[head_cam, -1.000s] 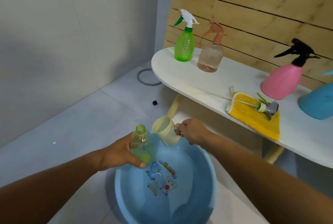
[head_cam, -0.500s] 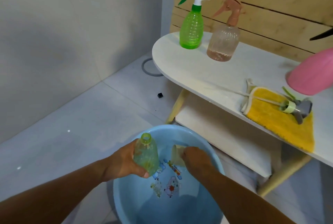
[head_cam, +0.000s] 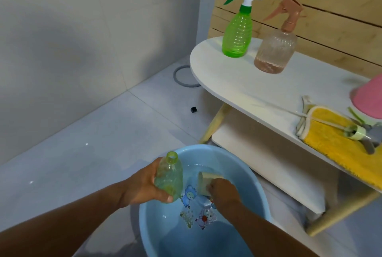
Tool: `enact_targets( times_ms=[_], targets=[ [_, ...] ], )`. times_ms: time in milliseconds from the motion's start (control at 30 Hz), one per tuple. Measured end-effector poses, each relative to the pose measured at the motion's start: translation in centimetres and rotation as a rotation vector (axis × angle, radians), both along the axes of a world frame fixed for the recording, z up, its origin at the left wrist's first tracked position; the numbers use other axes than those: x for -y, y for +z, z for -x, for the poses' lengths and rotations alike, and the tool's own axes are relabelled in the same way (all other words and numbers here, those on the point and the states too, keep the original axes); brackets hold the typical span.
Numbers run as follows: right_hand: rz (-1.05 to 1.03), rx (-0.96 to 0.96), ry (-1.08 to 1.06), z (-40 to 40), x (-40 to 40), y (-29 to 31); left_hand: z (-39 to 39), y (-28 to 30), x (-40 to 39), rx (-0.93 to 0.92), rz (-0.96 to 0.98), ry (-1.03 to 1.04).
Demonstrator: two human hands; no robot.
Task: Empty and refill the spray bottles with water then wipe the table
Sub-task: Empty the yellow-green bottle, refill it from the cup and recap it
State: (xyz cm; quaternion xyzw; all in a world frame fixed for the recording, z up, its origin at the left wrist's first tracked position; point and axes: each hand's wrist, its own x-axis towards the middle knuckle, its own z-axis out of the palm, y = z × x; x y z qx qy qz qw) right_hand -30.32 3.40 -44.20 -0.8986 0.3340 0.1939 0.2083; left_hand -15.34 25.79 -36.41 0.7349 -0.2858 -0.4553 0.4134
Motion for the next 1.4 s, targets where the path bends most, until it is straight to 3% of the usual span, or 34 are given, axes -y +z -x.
enact_targets(
  times_ms=[200,400,1000,1400],
  targets=[
    [-0.384,0.302,-0.397,1.4,1.7,2.0,0.1,1.1,-0.1,0.075,-0.056,0.037],
    [-0.592,0.409,-0.549,2.0,1.7,7.3,0.8,3.0,0.1,0.054,0.026,0.002],
    [-0.431,0.792,-0.348,3.5,2.3,27.5,-0.5,13.1,1.6,0.303,-0.007,-0.214],
    [-0.190,0.916,-0.203,4.5,2.4,30.7,1.3,10.5,3.3,0.425,0.051,-0.175]
  ],
)
